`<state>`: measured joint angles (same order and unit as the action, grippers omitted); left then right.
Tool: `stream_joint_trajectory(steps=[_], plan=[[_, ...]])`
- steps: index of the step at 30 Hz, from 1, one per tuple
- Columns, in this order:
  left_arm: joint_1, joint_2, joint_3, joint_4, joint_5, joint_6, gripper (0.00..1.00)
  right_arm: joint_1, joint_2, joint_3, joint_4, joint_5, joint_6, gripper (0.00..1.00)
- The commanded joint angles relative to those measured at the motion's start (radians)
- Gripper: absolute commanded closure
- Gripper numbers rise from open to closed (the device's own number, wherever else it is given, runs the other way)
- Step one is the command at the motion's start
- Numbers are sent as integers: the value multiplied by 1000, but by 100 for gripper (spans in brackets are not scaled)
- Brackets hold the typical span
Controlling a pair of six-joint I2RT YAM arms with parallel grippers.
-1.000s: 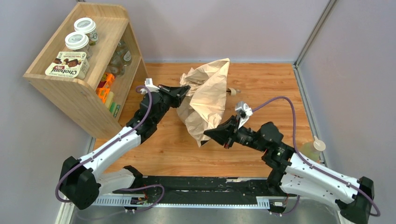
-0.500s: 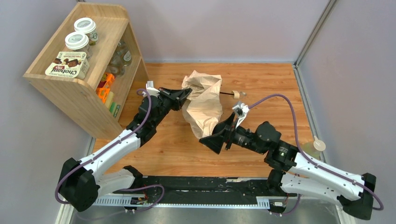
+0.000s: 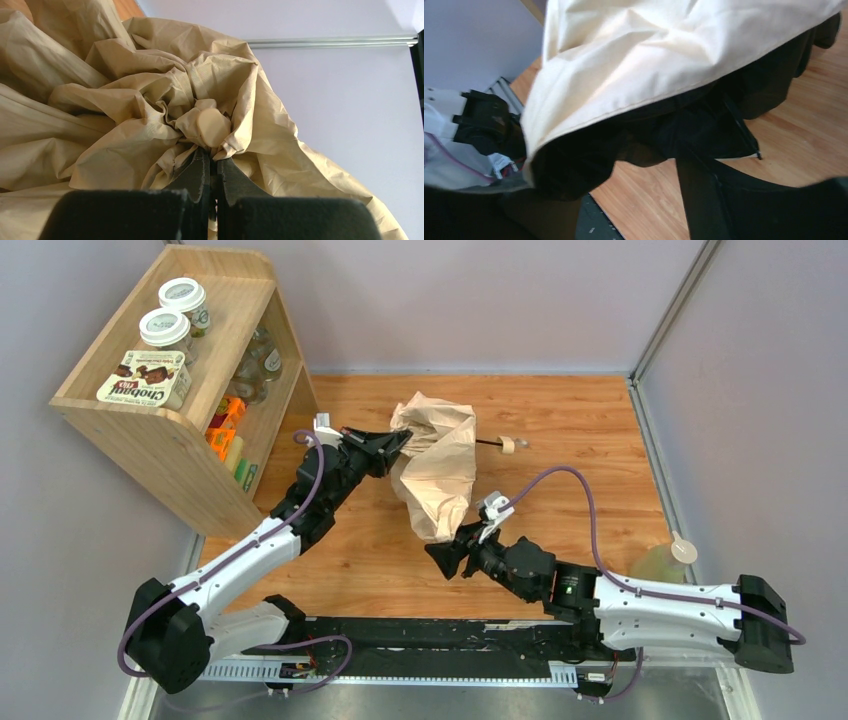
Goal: Put away the umbrella
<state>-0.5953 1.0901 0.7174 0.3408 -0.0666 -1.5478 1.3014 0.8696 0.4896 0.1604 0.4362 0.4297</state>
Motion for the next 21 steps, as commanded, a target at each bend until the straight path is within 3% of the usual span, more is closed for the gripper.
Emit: stream_joint_trajectory(steps=[1, 4, 7, 9, 14, 18, 20, 21], plan=[[0, -22, 53, 127, 27, -46, 100, 6, -34, -2, 206, -60, -89, 49], [0, -6, 45, 144, 27, -41, 100, -1, -37, 56, 127, -216, -82, 100], [17, 25, 48, 233, 98, 24, 100, -25, -69, 122, 36, -541, 1, 100], [32, 57, 30, 330, 167, 58, 100, -60, -101, 145, -5, -646, 96, 100], [57, 212, -39, 682, 379, 32, 100, -293, -110, 155, 19, -966, 354, 100], [57, 320, -36, 888, 480, 3, 100, -335, -32, 187, -99, -958, 354, 99], [60, 350, -32, 926, 516, 2, 100, -335, 0, 201, -191, -947, 314, 89], [64, 362, -26, 928, 528, 14, 100, -335, 5, 222, -270, -933, 279, 77]])
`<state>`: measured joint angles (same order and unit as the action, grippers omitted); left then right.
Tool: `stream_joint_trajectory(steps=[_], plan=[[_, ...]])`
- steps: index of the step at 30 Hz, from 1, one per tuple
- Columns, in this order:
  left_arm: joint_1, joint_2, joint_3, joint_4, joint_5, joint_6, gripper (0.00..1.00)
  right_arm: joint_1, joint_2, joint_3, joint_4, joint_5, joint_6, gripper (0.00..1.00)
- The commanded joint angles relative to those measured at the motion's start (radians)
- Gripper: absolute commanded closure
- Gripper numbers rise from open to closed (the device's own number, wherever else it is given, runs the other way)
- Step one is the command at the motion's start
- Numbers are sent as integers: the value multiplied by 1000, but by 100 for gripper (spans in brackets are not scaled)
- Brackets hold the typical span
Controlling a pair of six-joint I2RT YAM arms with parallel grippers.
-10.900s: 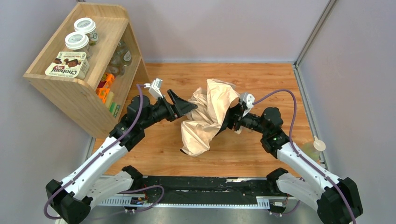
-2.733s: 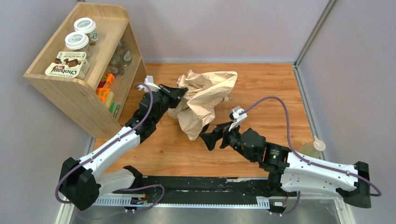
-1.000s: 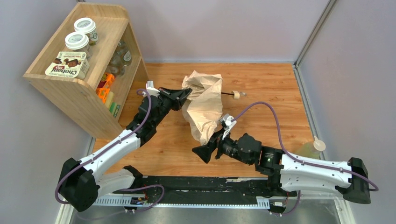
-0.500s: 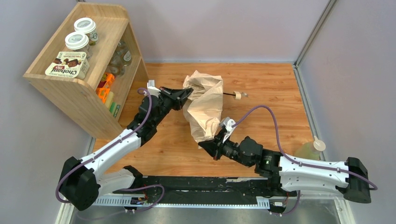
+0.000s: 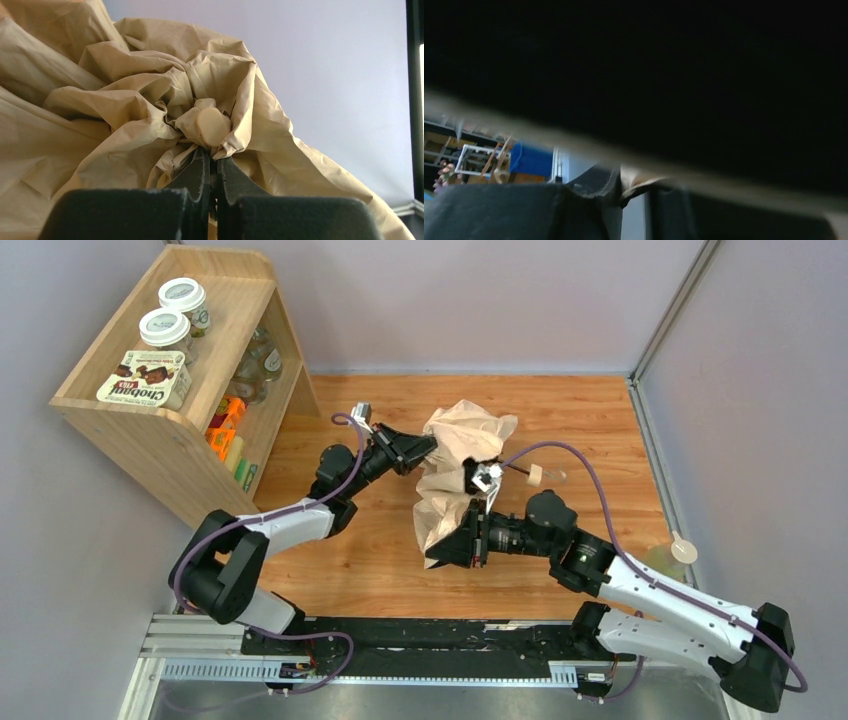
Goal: Put away the umbrella
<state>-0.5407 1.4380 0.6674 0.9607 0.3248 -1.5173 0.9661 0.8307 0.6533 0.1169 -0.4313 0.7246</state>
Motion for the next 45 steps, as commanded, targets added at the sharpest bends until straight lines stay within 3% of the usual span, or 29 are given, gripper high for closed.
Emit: stream_joint_trajectory(steps=[1, 4, 7, 11, 16, 21, 29, 36, 45], plan=[[15, 18, 31, 300, 170, -8, 100, 0, 30, 81, -320, -35, -54, 60], [41, -7, 64, 228, 252, 101, 100, -1, -62, 153, -553, 69, -189, 29], [77, -48, 104, 37, 377, 236, 100, -1, -171, 219, -778, 225, -284, 15], [130, -100, 178, -190, 528, 452, 100, -1, -280, 276, -933, 281, -343, 8], [139, -215, 251, -427, 637, 681, 100, -1, -308, 416, -1013, 511, -353, 2], [139, -306, 258, -602, 717, 839, 100, -1, -121, 601, -942, 523, -439, 0], [139, -379, 262, -646, 764, 847, 100, -6, 152, 724, -837, 325, -565, 0], [134, -403, 232, -553, 783, 761, 100, -4, 196, 658, -744, 423, -659, 0], [58, -429, 232, -514, 803, 747, 100, -59, 258, 618, -622, 234, -662, 0]])
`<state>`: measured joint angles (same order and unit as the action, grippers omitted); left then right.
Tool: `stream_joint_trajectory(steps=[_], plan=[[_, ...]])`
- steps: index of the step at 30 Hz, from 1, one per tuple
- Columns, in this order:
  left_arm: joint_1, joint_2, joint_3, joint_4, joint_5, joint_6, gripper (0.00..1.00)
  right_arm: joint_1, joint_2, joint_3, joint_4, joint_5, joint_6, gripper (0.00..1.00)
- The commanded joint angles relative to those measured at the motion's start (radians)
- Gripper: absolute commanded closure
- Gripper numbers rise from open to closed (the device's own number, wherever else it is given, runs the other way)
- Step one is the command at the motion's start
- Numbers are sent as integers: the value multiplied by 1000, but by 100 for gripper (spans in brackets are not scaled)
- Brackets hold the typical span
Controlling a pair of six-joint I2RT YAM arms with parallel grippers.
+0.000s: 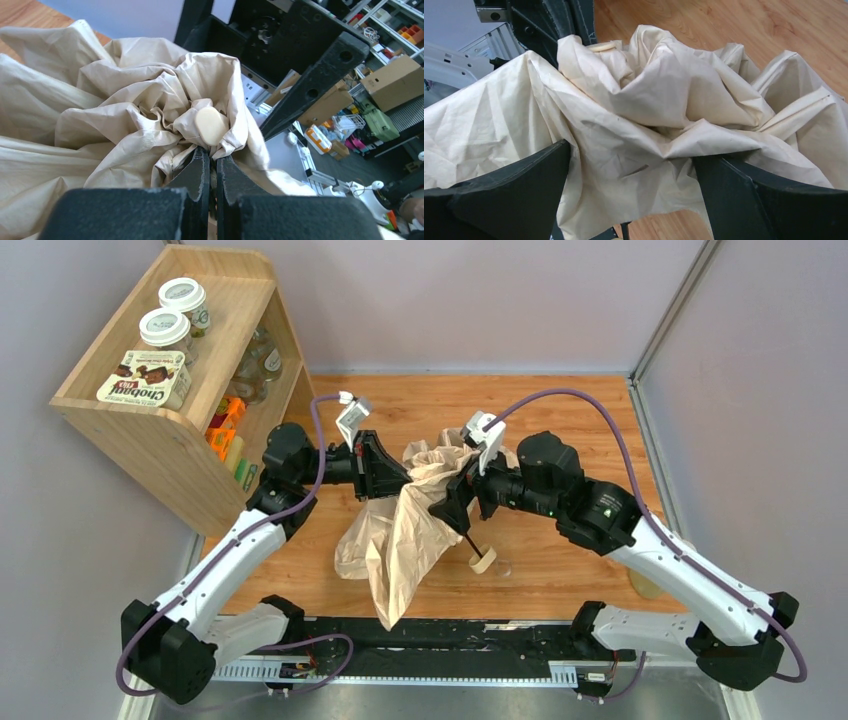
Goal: Put away the umbrella
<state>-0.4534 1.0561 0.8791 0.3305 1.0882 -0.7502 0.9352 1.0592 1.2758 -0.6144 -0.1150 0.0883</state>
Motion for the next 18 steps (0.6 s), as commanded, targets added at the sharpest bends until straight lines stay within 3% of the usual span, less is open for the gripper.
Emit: stream_joint_trajectory(steps=[1, 6, 14, 18], plan=[[-37, -56, 21, 122, 42, -26, 100, -41, 35, -15, 128, -107, -22, 0], [-62, -80, 24, 176, 65, -55, 100, -72, 67, -19, 146, -139, -21, 0], [-114, -88, 41, 217, 72, -70, 100, -73, 107, -69, 314, -461, 24, 0], [-145, -82, 52, 235, 78, -74, 100, -73, 140, -75, 352, -483, 34, 0]])
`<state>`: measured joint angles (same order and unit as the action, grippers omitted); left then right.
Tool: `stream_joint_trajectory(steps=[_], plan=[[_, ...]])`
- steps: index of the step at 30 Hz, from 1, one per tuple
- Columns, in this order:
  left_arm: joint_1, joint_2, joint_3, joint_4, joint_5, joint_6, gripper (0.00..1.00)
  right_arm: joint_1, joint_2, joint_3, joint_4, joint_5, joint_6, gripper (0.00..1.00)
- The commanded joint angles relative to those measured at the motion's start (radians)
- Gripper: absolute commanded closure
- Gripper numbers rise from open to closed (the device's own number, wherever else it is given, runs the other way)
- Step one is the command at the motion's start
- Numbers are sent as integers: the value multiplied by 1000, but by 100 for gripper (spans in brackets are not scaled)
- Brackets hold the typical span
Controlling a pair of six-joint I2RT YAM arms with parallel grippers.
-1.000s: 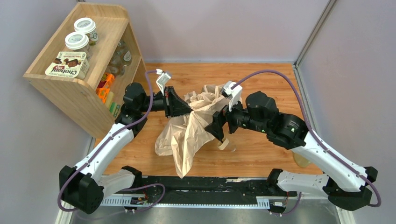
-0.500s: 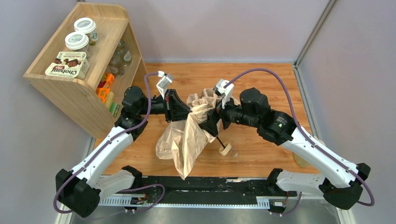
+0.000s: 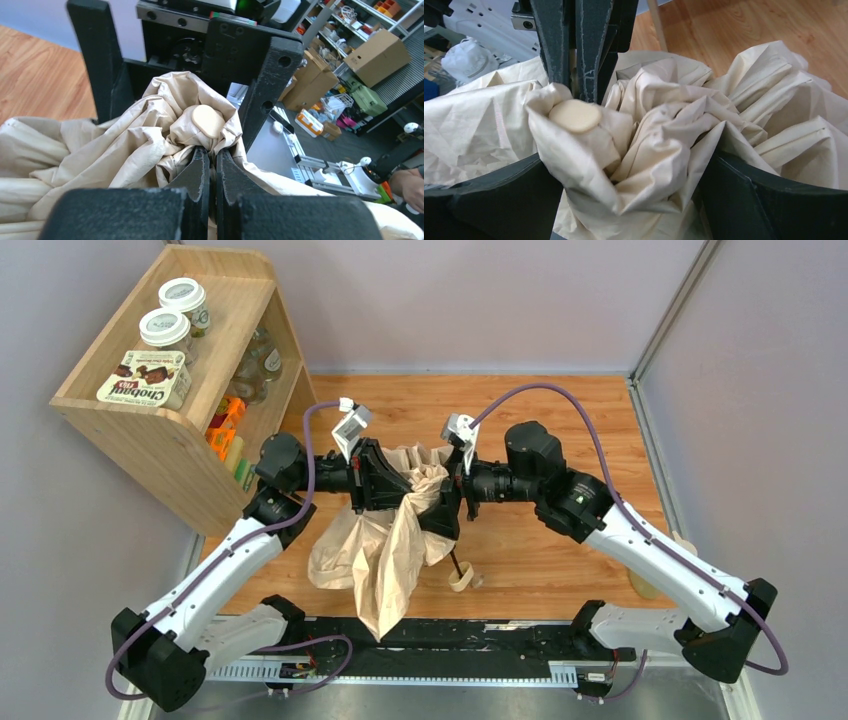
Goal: Put away the umbrella
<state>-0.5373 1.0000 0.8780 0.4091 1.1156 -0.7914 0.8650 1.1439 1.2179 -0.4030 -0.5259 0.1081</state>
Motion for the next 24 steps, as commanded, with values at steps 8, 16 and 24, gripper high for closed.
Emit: stream_joint_trajectory(steps=[8, 16, 24], plan=[[-78, -63, 44, 172, -8, 0, 100, -18, 39, -93, 291, -39, 162, 0], [-78, -127, 50, -41, -140, 181, 100, -70, -90, -161, 245, -69, 301, 0], [-79, -141, 3, 111, -194, 123, 100, -70, -104, -198, 326, 12, 375, 0]])
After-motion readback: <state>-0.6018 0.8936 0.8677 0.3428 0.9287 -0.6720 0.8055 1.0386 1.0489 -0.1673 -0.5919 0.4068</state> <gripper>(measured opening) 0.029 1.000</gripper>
